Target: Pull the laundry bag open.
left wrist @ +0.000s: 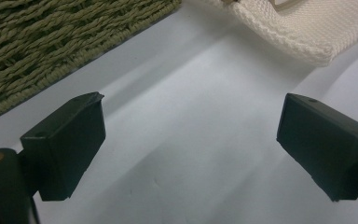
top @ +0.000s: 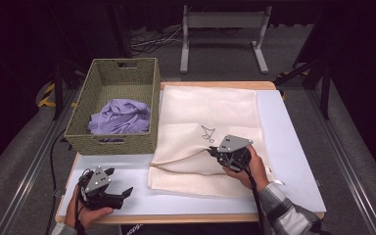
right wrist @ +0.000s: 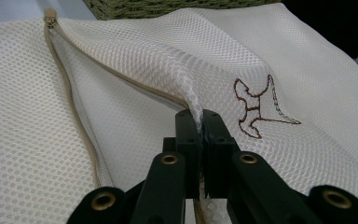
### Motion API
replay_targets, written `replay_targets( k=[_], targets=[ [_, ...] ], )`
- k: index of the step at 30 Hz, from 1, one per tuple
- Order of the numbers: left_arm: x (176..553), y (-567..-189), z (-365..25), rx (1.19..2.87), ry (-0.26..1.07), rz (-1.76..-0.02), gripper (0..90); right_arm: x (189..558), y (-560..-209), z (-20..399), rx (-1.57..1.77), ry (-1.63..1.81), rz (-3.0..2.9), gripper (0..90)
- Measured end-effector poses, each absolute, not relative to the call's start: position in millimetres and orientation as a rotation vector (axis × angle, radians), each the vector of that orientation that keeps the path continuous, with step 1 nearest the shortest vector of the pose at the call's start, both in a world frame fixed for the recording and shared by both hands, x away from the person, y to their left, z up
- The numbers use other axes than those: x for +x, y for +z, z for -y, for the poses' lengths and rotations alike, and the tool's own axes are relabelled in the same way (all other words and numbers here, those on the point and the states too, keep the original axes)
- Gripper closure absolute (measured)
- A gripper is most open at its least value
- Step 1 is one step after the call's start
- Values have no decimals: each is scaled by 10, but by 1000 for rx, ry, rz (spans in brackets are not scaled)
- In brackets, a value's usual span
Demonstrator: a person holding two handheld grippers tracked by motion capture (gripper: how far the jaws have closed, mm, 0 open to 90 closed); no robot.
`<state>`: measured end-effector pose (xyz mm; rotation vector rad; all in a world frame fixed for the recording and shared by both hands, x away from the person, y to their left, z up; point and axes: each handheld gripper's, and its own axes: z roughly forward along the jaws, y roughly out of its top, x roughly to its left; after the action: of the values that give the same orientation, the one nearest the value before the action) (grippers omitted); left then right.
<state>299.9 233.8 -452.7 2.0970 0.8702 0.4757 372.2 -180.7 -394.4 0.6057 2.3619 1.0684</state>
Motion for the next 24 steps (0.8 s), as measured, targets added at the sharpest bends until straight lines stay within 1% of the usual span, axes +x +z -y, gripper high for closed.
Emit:
replay_targets(
  k=[24],
  targets=[
    [3005, -4525, -2326, 2103, 476, -863, 86, 3705, -3811, 1772, 589, 1097, -2322, 870]
  ],
)
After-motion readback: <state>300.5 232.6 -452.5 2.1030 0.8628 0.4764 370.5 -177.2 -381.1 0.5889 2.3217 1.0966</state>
